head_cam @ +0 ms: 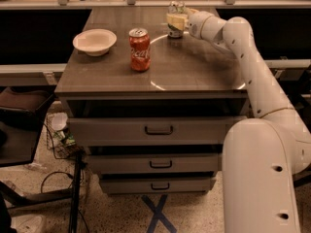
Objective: Pick 7up can
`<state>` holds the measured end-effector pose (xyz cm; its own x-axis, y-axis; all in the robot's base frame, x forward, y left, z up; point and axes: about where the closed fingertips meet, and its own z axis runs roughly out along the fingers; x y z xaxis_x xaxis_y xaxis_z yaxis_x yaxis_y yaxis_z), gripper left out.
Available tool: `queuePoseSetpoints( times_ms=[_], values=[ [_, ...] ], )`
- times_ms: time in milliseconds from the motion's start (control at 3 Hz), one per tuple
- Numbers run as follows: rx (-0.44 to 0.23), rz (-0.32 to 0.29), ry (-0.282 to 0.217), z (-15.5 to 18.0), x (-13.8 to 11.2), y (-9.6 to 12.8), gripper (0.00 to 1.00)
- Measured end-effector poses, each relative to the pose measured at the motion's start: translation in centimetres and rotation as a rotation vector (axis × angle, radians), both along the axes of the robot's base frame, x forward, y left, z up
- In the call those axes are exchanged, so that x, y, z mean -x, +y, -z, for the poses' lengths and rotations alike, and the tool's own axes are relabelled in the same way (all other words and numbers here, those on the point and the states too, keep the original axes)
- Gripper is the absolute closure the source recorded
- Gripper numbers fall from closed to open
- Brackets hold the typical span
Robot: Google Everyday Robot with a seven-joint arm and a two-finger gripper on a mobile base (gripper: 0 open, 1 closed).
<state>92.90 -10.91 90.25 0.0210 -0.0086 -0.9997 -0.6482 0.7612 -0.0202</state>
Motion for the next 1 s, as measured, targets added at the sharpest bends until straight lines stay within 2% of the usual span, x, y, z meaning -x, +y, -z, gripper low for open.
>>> queuePoseSetpoints(
  times_ms=[667,1000],
  values=[
    [0.044,-0.010,0.033,-4.3,1.5,-1.6,1.00],
    [0.057,-0.002,0.028,-7.5,2.8,-3.6,1.00]
  ],
)
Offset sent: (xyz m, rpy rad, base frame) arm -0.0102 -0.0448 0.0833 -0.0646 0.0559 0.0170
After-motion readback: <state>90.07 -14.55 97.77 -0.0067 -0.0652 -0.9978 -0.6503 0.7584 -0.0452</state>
